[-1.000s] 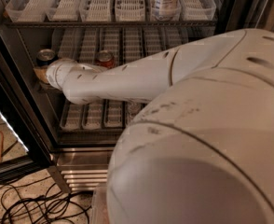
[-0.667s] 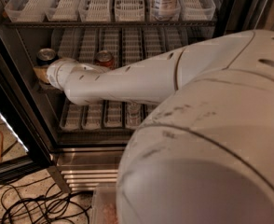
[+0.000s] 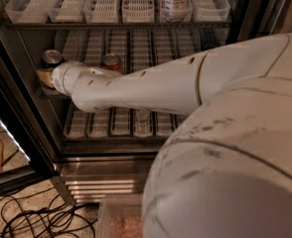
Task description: Pick pepsi can from middle shelf of fridge
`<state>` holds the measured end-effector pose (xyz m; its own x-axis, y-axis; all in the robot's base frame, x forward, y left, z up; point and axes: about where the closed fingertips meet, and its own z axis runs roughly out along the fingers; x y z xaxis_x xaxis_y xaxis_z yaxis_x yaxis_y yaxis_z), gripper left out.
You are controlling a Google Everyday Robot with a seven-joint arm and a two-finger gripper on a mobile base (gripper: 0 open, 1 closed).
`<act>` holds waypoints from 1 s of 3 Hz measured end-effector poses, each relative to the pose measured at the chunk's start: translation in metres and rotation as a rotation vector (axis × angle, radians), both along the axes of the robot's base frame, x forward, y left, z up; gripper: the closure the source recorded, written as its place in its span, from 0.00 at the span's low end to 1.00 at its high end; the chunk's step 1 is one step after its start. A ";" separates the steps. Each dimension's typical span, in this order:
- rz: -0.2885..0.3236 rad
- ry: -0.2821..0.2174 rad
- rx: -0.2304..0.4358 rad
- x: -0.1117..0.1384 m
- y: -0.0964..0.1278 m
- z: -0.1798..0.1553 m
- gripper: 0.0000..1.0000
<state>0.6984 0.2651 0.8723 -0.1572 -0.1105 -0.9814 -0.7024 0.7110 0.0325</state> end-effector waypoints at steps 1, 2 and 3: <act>-0.002 0.007 0.008 -0.003 -0.004 0.003 1.00; -0.025 0.047 0.039 -0.027 -0.033 0.018 1.00; -0.047 0.120 0.065 -0.058 -0.068 0.029 1.00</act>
Offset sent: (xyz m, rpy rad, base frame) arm -0.1014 -0.0990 0.0571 0.1069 0.1525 -0.0895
